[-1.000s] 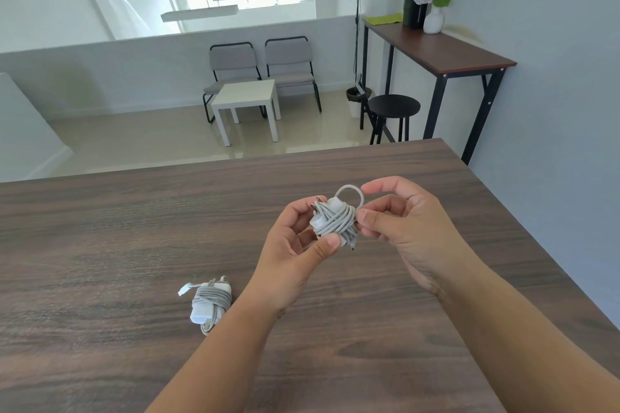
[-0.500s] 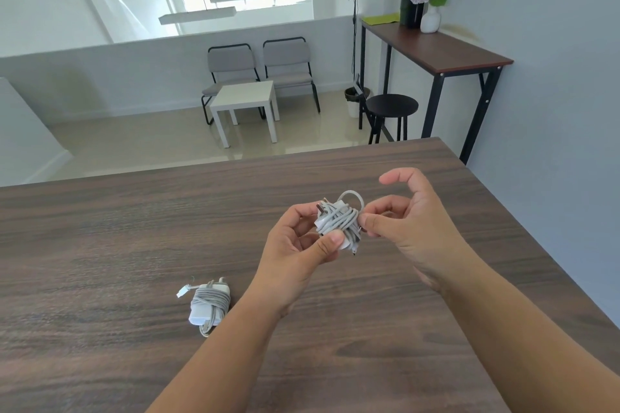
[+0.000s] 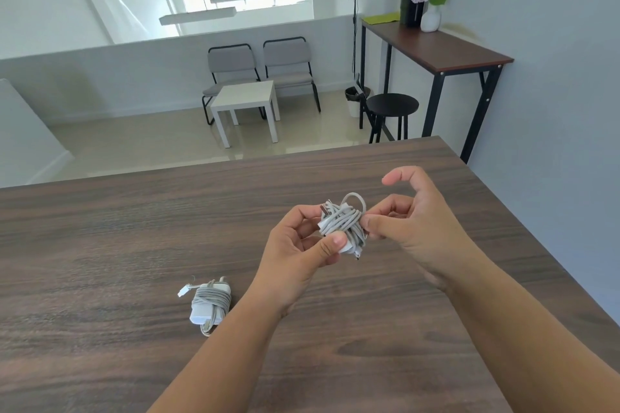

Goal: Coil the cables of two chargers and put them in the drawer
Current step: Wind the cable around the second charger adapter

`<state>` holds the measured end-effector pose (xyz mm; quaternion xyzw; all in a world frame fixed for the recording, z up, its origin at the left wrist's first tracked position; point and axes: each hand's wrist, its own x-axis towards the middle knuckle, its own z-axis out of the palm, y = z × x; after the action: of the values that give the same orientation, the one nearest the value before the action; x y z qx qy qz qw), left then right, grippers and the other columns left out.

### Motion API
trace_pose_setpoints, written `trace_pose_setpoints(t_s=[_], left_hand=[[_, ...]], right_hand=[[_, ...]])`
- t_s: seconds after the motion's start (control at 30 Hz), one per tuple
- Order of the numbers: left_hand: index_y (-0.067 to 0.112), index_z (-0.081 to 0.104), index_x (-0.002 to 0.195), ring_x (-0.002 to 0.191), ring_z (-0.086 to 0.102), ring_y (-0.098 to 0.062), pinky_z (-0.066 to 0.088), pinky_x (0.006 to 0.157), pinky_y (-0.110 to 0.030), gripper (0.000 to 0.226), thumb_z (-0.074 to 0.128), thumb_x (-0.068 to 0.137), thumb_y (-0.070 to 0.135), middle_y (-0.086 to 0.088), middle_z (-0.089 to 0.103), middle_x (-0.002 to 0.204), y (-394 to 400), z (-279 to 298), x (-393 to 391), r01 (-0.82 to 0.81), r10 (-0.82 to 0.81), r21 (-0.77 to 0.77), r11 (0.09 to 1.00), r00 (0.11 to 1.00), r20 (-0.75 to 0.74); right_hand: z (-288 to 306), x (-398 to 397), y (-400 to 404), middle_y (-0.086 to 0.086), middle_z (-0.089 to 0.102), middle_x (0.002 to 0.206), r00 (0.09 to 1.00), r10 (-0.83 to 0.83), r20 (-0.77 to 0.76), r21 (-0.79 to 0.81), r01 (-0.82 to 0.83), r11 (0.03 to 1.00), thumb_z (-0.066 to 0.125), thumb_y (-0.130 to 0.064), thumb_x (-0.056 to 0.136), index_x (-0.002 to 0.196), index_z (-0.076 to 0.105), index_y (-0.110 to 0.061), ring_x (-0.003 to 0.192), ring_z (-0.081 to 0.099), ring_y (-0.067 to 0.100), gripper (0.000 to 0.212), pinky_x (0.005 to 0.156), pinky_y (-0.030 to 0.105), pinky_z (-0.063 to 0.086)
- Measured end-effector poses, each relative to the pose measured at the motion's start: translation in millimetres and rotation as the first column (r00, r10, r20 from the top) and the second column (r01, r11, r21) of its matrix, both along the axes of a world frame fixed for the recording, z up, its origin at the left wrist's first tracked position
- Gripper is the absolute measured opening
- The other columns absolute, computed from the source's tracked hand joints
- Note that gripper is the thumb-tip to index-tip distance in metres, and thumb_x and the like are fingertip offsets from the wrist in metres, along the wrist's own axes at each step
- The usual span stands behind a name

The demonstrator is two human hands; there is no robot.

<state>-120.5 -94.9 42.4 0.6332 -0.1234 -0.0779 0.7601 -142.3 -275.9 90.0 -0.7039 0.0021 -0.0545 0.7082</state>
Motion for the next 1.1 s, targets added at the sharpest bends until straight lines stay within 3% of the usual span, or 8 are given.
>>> trace_pose_setpoints(t_s=[0.13,0.3,0.43,0.6,0.77,0.9,1.0,1.1], left_hand=[[0.015,0.058,0.101,0.086,0.07,-0.017,0.058,0.075,-0.036,0.044,0.08,0.065,0.026,-0.002,0.074,0.106,-1.0,1.1,-0.9,-0.006,0.006,0.003,1.0,1.0,0.004],[0.015,0.059,0.103,0.082,0.07,-0.013,0.058,0.072,-0.033,0.032,0.071,0.073,0.015,0.001,0.076,0.101,-2.8,-0.9,-1.2,-0.046,0.046,0.007,0.999,0.999,0.011],[0.015,0.06,0.106,0.078,0.07,-0.01,0.059,0.069,-0.031,0.033,0.07,0.074,0.016,0.003,0.076,0.099,-4.1,-2.2,-4.4,-0.03,0.029,0.042,0.999,0.999,0.019],[0.014,0.063,0.113,0.08,0.07,-0.012,0.06,0.069,-0.031,0.039,0.07,0.076,0.018,0.002,0.076,0.1,-3.4,-1.7,-3.6,-0.019,0.018,0.065,0.998,1.0,0.007],[0.02,0.064,0.113,0.084,0.07,-0.013,0.06,0.072,-0.033,0.038,0.072,0.076,0.02,0.003,0.076,0.101,-3.7,-0.9,-2.6,-0.022,0.02,0.123,0.992,1.0,0.02],[0.019,0.063,0.113,0.082,0.071,-0.012,0.058,0.068,-0.03,0.041,0.079,0.076,0.02,0.003,0.076,0.102,-5.0,0.7,-4.2,-0.056,0.055,0.108,0.993,0.998,0.012],[0.015,0.062,0.113,0.082,0.072,-0.012,0.058,0.067,-0.028,0.045,0.073,0.07,0.021,0.001,0.076,0.103,-7.3,1.6,-5.9,-0.094,0.095,0.06,0.994,0.995,-0.014],[0.013,0.063,0.115,0.084,0.073,-0.012,0.058,0.068,-0.027,0.049,0.074,0.068,0.021,0.0,0.076,0.107,-7.9,4.4,-6.5,-0.116,0.118,0.039,0.992,0.992,-0.044]], right_hand=[[-8.0,-2.3,2.1,0.009,0.07,0.072,0.999,-0.024,-0.021,0.157,0.027,0.987,0.071,0.008,0.077,0.1,0.048,-0.014,0.06,0.061,0.017,0.039,0.064,0.028,0.051],[-12.9,-9.3,4.5,0.015,0.071,0.077,0.997,-0.04,0.07,0.048,0.037,0.998,0.072,0.007,0.078,0.083,0.06,-0.003,0.067,0.065,0.016,0.016,0.068,0.028,0.055],[-13.2,-5.4,-1.9,0.007,0.067,0.068,1.0,0.016,-0.015,0.084,-0.015,0.996,0.064,0.01,0.083,0.081,0.043,-0.012,0.058,0.057,0.014,0.03,0.063,0.025,0.051],[-15.9,-0.3,-5.5,0.009,0.063,0.071,0.989,0.118,-0.09,0.15,-0.104,0.983,0.055,0.014,0.087,0.088,0.029,-0.019,0.064,0.051,0.017,0.042,0.065,0.028,0.044],[-15.7,-0.8,-3.8,0.012,0.068,0.076,0.995,0.061,-0.073,-0.03,-0.064,0.998,0.062,0.006,0.085,0.086,0.031,-0.022,0.068,0.057,0.021,0.042,0.073,0.038,0.048],[-15.8,-6.7,5.5,-0.001,0.074,0.074,0.991,-0.123,0.061,-0.324,0.136,0.936,0.071,-0.009,0.079,0.086,0.038,-0.026,0.068,0.067,0.022,0.038,0.072,0.038,0.055],[-17.1,-10.9,12.5,-0.008,0.074,0.075,0.978,-0.166,0.125,-0.327,0.199,0.924,0.072,-0.011,0.081,0.087,0.049,-0.027,0.068,0.069,0.009,0.029,0.069,0.029,0.056],[-19.7,-10.4,11.0,-0.003,0.074,0.082,0.982,-0.136,0.132,-0.236,0.165,0.958,0.076,-0.007,0.078,0.084,0.063,-0.023,0.077,0.071,0.011,0.021,0.076,0.032,0.059]])
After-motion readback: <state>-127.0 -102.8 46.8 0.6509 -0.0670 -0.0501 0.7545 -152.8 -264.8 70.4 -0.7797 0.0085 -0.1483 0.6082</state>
